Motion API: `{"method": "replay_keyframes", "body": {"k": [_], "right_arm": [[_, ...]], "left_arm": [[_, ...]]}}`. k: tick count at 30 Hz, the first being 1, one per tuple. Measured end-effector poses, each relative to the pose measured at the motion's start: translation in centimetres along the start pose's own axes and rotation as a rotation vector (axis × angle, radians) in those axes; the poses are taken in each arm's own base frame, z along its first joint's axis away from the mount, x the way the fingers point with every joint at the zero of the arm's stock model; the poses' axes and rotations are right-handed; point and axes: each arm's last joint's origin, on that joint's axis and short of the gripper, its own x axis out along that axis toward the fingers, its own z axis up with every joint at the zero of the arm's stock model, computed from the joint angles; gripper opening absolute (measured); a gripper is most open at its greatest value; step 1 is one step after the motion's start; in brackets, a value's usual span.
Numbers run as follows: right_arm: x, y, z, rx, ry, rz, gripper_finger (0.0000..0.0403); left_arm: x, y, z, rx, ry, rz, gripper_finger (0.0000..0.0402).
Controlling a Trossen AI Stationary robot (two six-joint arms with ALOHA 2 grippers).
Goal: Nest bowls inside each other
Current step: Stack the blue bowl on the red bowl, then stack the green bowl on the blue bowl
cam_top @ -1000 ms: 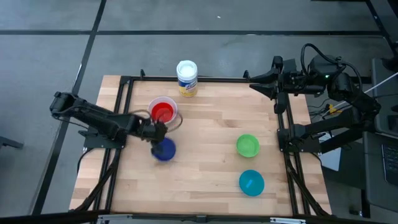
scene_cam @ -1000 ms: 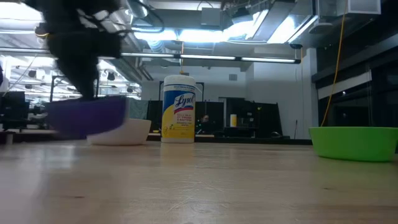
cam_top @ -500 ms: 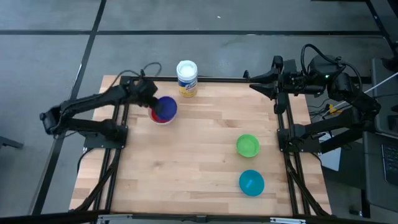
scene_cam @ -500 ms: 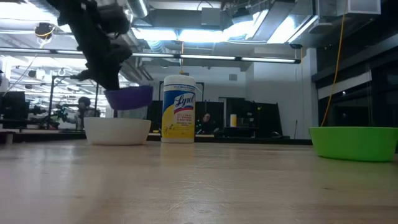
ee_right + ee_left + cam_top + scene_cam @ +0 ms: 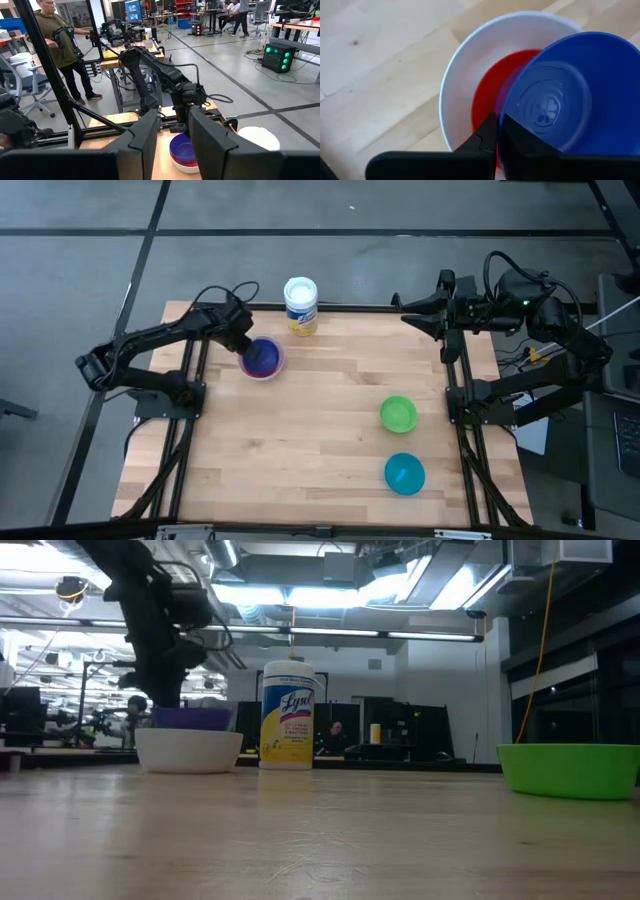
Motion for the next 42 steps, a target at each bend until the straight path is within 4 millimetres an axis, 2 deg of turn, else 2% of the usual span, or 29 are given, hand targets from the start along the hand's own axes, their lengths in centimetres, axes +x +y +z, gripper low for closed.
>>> {"method": "replay_keyframes", "body": {"k": [12, 16, 20, 24, 28, 31, 33, 35, 37, 40, 42], "right_arm": [[0.0, 0.0, 0.0, 0.009, 0.0, 0.0, 0.0107], [0.0, 0.0, 0.0, 0.01, 0.0, -0.001, 0.0117], [0.0, 0.0, 0.0, 0.015, -0.001, -0.009, 0.013], [0.0, 0.0, 0.0, 0.032, -0.001, -0.011, 0.0139], [-0.1, -0.1, -0.6, 0.043, 0.061, -0.03, 0.0141], [-1.3, -0.3, -2.8, 0.14, 0.291, -0.062, 0.0137], [-2.9, -0.2, -4.7, 0.232, 0.5, -0.094, 0.0134], [-5.1, 0.0, -6.4, 0.316, 0.702, -0.142, 0.0132], [-7.0, 0.1, -7.3, 0.37, 0.812, -0.197, 0.0132], [-7.3, 0.2, -8.0, 0.409, 0.807, -0.221, 0.0134], [-6.5, 0.2, -9.4, 0.415, 0.876, -0.248, 0.0135]], "left_arm": [[2.1, 0.1, 0.4, 0.093, 0.062, 0.048, 0.0004], [2.2, 0.0, 0.6, 0.124, 0.053, 0.046, 0.0027], [1.5, -0.2, 1.4, 0.163, -0.066, 0.027, 0.0061], [-0.4, -0.6, 2.3, 0.232, -0.263, -0.002, 0.0095], [-4.0, -1.5, 2.7, 0.318, -0.499, -0.209, 0.0119], [-6.7, -2.7, 1.6, 0.404, -0.589, -0.385, 0.0123], [-8.3, -3.6, 0.4, 0.432, -0.629, -0.45, 0.0119], [-9.7, -4.4, -0.8, 0.442, -0.685, -0.452, 0.011], [-11.1, -5.4, -1.8, 0.46, -0.748, -0.434, 0.0099], [-12.9, -7.0, -2.5, 0.517, -0.824, -0.413, 0.0088], [-13.5, -8.3, -2.5, 0.556, -0.837, -0.406, 0.0086]]}}
